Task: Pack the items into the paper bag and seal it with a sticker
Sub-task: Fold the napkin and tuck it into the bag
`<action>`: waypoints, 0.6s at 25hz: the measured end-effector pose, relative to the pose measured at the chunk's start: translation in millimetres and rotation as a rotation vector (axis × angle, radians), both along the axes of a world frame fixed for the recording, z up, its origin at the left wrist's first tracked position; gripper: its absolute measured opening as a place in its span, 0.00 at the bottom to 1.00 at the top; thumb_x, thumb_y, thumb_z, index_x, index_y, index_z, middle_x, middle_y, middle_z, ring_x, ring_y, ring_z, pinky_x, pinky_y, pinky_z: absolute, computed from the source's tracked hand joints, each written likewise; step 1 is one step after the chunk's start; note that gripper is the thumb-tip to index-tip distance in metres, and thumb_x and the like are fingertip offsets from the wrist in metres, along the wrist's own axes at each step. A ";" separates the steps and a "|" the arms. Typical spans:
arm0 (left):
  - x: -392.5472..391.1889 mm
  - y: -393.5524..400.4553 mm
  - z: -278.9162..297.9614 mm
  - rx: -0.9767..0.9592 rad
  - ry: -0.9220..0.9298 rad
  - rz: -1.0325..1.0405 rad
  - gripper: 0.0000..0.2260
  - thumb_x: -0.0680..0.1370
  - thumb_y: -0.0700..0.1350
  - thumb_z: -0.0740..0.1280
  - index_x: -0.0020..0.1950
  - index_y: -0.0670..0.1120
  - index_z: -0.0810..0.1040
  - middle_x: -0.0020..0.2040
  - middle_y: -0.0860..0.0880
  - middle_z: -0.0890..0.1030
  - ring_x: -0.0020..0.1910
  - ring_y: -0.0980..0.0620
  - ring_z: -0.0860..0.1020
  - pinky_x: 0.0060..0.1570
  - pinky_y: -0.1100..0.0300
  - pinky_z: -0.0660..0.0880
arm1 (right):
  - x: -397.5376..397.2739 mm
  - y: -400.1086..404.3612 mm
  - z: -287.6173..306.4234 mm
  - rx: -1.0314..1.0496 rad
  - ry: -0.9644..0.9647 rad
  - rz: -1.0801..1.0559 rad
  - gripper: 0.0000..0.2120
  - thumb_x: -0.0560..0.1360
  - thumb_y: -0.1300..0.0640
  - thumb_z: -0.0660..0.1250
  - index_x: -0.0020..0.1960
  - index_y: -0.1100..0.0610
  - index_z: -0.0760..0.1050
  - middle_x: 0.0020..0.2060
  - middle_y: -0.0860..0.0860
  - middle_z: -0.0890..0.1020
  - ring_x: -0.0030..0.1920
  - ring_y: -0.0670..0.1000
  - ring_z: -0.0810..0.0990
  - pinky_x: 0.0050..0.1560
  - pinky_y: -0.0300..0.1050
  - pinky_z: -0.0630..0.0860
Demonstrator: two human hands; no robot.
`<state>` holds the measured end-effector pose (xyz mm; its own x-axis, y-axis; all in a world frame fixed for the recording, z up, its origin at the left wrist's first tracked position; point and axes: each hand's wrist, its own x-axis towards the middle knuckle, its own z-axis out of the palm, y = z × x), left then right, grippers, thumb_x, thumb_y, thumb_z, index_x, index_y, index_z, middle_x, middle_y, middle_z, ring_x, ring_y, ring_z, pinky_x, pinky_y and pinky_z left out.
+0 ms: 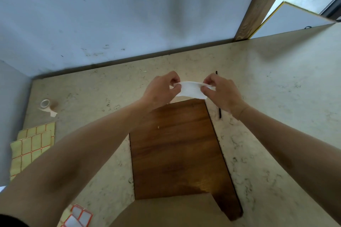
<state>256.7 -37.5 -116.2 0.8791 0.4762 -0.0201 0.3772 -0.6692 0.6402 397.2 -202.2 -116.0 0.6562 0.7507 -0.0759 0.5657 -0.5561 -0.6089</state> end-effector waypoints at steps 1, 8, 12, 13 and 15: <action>-7.1 -2.9 11.8 -0.038 -0.025 0.015 0.04 0.79 0.47 0.65 0.52 0.49 0.75 0.47 0.52 0.81 0.47 0.54 0.78 0.49 0.57 0.77 | -7.0 -4.3 12.8 0.034 0.027 -0.005 0.06 0.76 0.50 0.65 0.52 0.49 0.73 0.50 0.48 0.82 0.49 0.50 0.79 0.47 0.44 0.76; -75.1 -55.7 117.6 -0.225 -0.249 0.130 0.02 0.80 0.46 0.64 0.49 0.48 0.74 0.29 0.58 0.75 0.30 0.62 0.72 0.34 0.70 0.67 | -75.8 -58.0 120.0 0.388 0.420 -0.063 0.09 0.76 0.54 0.68 0.54 0.54 0.73 0.43 0.49 0.83 0.44 0.50 0.83 0.42 0.44 0.82; -113.8 -95.3 165.9 -0.300 -0.370 0.182 0.02 0.80 0.48 0.64 0.50 0.51 0.73 0.39 0.40 0.80 0.35 0.52 0.74 0.35 0.59 0.73 | -126.7 -86.1 168.7 0.510 0.593 0.010 0.16 0.73 0.56 0.72 0.58 0.54 0.73 0.47 0.50 0.81 0.43 0.47 0.83 0.35 0.37 0.79; -123.2 -105.6 174.5 -0.315 -0.395 0.200 0.01 0.80 0.48 0.64 0.50 0.53 0.73 0.41 0.39 0.81 0.35 0.51 0.75 0.34 0.59 0.73 | -137.3 -91.0 176.9 0.521 0.583 0.020 0.17 0.72 0.56 0.73 0.58 0.55 0.74 0.48 0.51 0.81 0.44 0.48 0.82 0.36 0.38 0.79; -140.4 -124.2 187.2 -0.319 -0.426 0.234 0.02 0.81 0.50 0.63 0.49 0.55 0.72 0.43 0.40 0.82 0.35 0.50 0.76 0.34 0.55 0.75 | -154.9 -100.0 190.4 0.544 0.555 0.016 0.16 0.72 0.56 0.73 0.57 0.54 0.74 0.49 0.52 0.81 0.47 0.50 0.82 0.41 0.43 0.82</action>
<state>116.2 -161.6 70.9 0.7132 0.6873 0.1375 0.1569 -0.3477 0.9244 242.3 -302.1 74.4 0.6183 0.7859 -0.0086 0.1034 -0.0922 -0.9904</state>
